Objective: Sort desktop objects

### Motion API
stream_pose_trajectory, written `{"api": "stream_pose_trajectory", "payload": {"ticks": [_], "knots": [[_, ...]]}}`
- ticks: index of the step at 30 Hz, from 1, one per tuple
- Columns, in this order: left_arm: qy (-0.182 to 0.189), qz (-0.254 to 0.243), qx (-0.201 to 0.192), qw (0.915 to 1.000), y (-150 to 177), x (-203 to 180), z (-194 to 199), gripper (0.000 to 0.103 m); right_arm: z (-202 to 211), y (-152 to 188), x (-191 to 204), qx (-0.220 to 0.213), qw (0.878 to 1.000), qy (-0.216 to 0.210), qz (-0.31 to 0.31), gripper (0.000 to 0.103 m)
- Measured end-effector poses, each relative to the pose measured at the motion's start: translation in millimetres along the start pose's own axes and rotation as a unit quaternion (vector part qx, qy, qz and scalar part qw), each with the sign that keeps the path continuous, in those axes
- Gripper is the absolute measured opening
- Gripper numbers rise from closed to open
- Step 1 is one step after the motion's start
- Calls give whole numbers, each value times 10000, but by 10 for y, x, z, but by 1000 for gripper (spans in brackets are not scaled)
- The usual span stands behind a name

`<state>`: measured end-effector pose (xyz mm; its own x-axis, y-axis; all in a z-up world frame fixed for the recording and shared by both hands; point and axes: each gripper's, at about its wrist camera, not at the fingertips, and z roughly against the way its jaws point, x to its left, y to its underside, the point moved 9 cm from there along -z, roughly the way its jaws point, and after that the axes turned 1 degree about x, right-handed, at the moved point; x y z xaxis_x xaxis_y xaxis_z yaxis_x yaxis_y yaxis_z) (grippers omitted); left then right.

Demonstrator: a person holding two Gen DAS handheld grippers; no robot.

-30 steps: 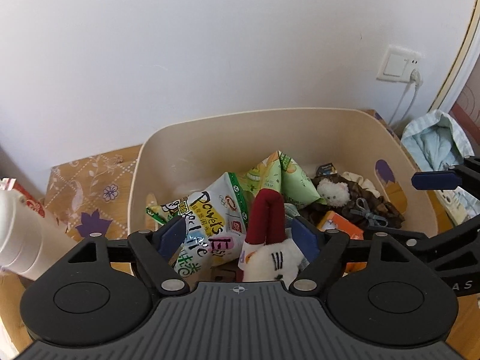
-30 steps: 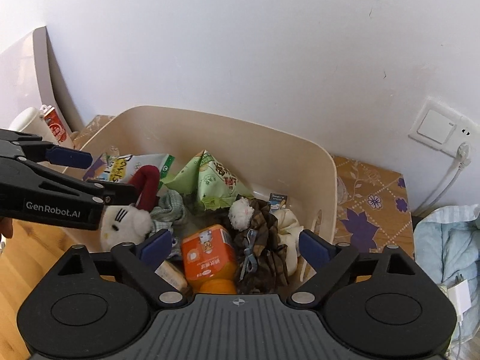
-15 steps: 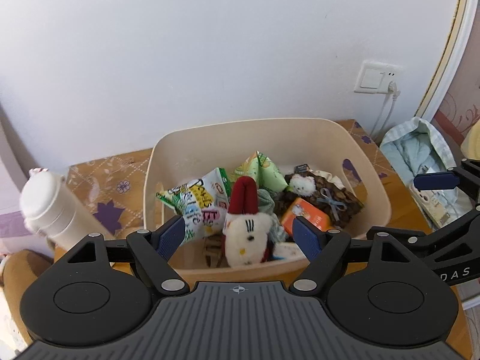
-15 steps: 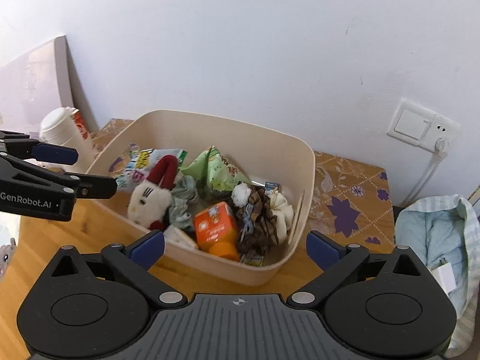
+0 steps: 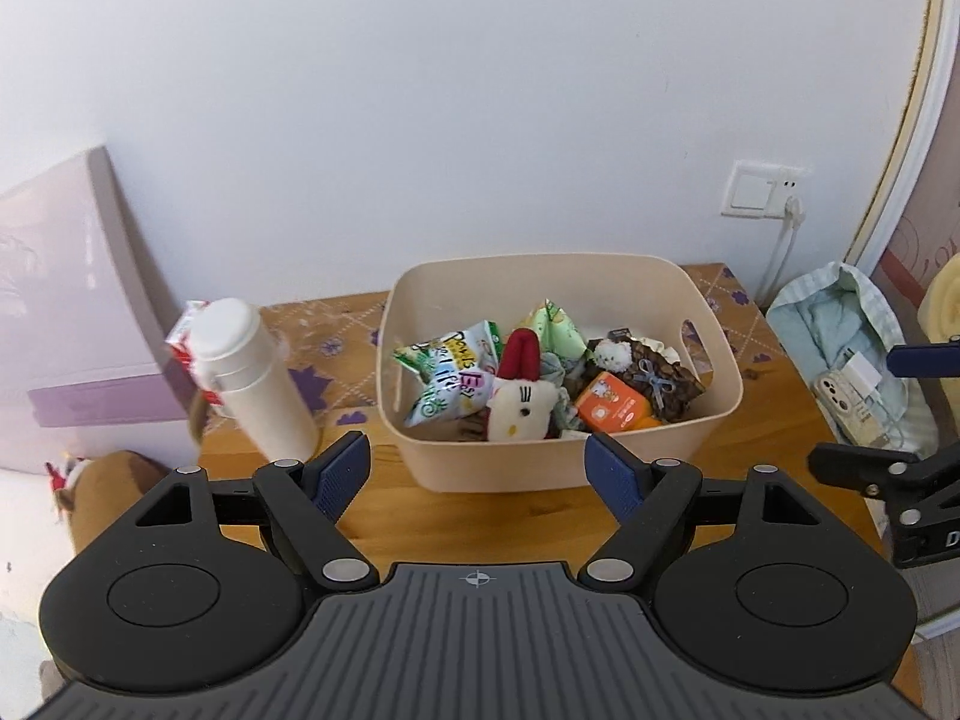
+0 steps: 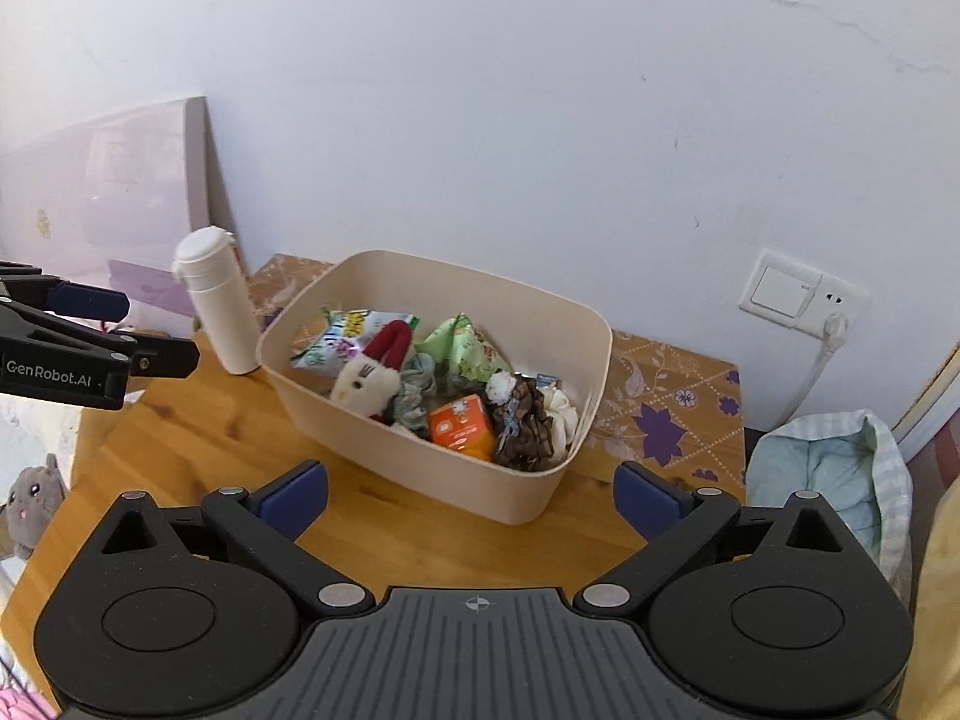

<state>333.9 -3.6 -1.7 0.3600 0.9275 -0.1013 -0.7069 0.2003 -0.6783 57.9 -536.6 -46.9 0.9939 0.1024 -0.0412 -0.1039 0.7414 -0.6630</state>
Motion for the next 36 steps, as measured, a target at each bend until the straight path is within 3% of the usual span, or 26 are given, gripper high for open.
{"api": "stream_pose_trajectory", "payload": {"ticks": [7,20,36], "knots": [[-6,-60,-153,9999,205,-41,505,80,458,195,79,-12,9998,-23,187,103],[104,-104,-74,9999,751,-253,1264,80,1136,586,255,-77,9991,-257,330,103],[459,-213,-125,9986,1010,-668,1922,80,1699,980,229,-103,9992,-355,126,103]]}}
